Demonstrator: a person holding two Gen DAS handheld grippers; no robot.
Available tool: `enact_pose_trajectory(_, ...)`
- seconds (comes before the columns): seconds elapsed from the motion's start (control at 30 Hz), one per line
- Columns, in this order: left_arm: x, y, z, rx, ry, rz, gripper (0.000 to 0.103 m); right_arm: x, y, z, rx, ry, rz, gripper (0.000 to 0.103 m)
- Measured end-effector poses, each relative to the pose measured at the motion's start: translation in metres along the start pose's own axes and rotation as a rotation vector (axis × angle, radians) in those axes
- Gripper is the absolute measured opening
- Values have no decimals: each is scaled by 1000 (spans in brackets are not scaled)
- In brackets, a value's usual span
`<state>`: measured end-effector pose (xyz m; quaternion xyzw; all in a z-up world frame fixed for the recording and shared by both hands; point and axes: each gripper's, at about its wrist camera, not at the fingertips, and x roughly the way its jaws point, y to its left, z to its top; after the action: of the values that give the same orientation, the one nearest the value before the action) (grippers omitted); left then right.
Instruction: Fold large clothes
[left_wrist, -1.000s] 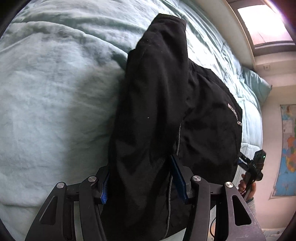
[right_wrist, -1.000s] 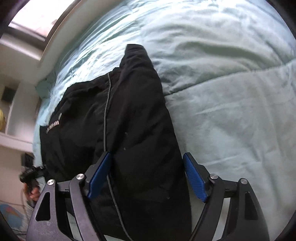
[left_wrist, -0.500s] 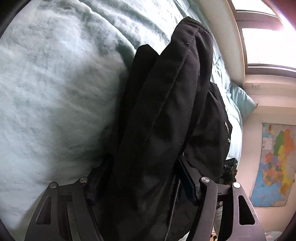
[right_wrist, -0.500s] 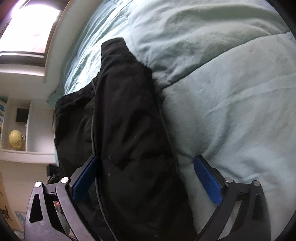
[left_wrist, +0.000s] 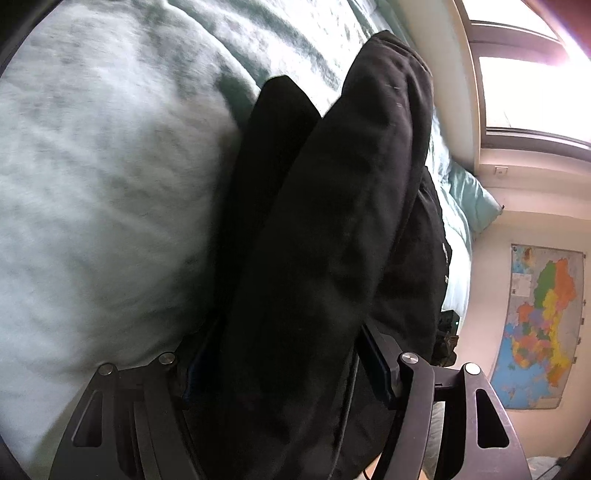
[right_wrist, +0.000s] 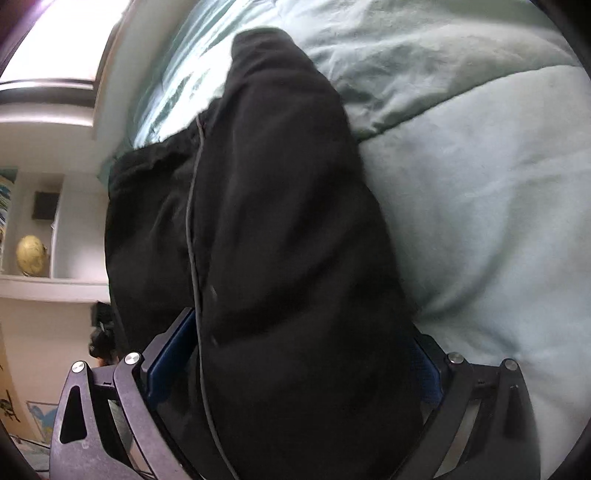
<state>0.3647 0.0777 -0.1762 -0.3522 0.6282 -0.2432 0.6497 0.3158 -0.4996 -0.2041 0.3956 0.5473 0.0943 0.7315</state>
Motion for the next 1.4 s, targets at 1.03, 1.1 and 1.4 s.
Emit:
enact_pose_trajectory(1.03,-153,-136,-240,358,-207,-36,33,-154,188,-175,-362,-135,-38,39)
enact_pose_trajectory(1.1,-145,-120,-253,335,-183,-31,33,-152,182,-193,-349,-112,-62,39)
enact_pose_trajectory(1.4,-92,-27,-269,189,-113,17,37,-84,130,-212,-222,-35,-209,39)
